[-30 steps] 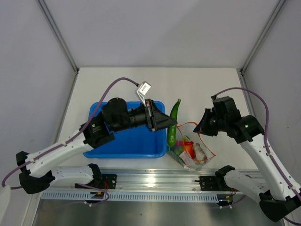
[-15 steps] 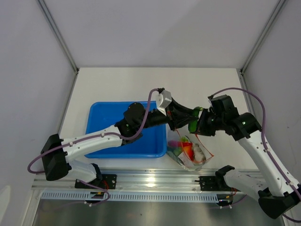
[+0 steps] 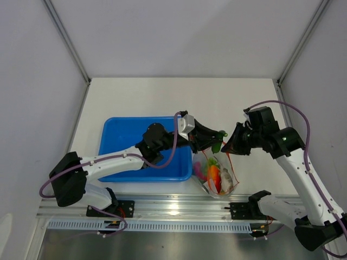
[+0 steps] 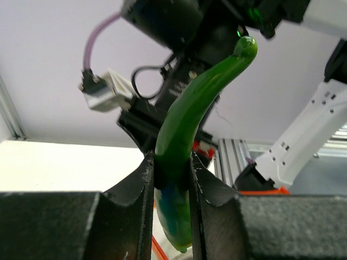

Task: Place the food in the zip-top bag and seal the zipper
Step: Place the fake vegetable in the zipper food storage bag.

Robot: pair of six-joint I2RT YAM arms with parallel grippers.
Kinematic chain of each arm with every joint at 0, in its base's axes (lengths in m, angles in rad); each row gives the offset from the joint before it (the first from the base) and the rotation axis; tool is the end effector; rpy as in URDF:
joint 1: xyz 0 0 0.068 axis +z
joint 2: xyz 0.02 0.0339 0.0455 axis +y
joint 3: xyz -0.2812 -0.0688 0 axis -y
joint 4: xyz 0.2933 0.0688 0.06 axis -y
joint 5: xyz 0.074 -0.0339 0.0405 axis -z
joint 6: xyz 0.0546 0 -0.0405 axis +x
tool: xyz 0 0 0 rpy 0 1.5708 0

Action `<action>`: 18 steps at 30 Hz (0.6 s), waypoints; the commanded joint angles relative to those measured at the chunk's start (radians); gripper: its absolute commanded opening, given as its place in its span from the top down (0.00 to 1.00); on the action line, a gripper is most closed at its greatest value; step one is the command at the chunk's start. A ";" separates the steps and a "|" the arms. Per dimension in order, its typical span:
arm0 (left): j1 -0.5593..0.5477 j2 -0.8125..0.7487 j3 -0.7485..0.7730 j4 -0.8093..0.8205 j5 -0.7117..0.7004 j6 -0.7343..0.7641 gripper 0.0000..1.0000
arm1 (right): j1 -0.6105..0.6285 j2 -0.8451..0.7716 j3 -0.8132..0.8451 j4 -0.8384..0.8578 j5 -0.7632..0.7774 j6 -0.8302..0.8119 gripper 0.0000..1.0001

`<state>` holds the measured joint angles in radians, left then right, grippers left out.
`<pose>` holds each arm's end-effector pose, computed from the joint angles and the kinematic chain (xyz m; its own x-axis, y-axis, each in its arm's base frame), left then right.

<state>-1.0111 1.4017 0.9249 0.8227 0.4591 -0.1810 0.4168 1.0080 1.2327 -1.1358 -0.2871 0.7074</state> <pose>0.1794 -0.3319 0.3511 0.0005 -0.3047 -0.9524 0.9974 0.0689 -0.0216 0.1949 0.1032 0.3753 -0.9046 0.2811 -0.3204 0.0538 0.8210 0.5684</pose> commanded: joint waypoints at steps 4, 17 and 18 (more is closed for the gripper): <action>0.005 -0.018 -0.058 0.020 0.073 0.066 0.93 | -0.029 -0.003 0.036 0.025 -0.063 0.027 1.00; 0.005 -0.066 -0.081 -0.212 -0.040 0.299 0.14 | -0.072 0.034 0.019 0.068 -0.153 0.058 1.00; 0.005 -0.075 -0.083 -0.220 -0.056 0.301 0.01 | -0.076 0.034 0.014 0.067 -0.158 0.060 1.00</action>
<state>-1.0111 1.3792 0.8413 0.6315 0.4549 0.0402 0.3515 1.0409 1.2327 -1.1172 -0.3954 0.7444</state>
